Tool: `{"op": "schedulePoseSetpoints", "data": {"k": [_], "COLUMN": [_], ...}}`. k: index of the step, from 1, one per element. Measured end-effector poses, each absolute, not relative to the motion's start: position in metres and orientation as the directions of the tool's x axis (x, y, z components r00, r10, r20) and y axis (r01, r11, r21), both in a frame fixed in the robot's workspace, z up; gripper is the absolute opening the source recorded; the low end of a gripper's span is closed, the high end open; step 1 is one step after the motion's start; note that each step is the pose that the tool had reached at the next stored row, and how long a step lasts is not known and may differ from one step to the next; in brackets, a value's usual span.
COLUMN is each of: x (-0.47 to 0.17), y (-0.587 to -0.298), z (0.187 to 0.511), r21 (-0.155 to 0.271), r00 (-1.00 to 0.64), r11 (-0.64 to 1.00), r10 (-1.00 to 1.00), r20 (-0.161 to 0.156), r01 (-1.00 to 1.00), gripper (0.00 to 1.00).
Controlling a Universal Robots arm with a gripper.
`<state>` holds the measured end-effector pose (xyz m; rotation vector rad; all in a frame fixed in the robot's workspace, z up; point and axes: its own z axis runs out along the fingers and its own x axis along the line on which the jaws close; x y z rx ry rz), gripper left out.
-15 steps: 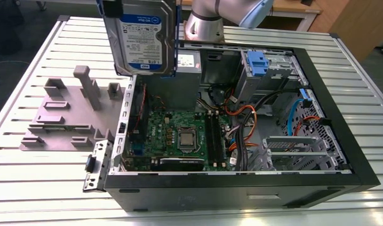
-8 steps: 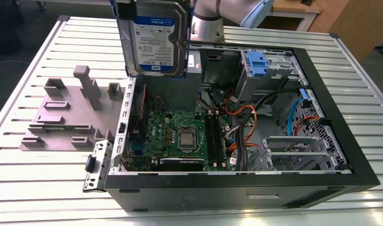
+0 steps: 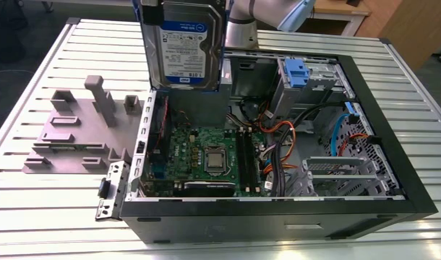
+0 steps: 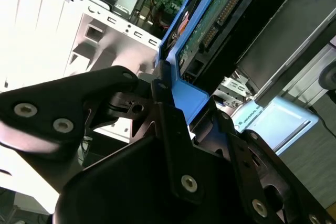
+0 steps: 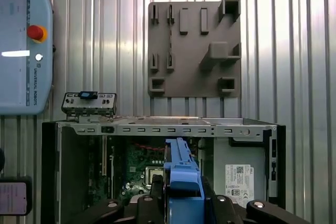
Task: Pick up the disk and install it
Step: 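Pick up the disk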
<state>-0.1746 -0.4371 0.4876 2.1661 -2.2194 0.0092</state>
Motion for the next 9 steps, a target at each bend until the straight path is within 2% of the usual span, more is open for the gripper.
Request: {"op": "schedulePoseSetpoints", "data": {"k": [9], "x": [-0.175], "y": [-0.449], "z": [0.487], "r21": [0.024], "r00": [-0.024], "r11": [0.025], "r10": [-0.999], "r20": [0.033], "r01": [-0.999], "gripper": [0.36]}}
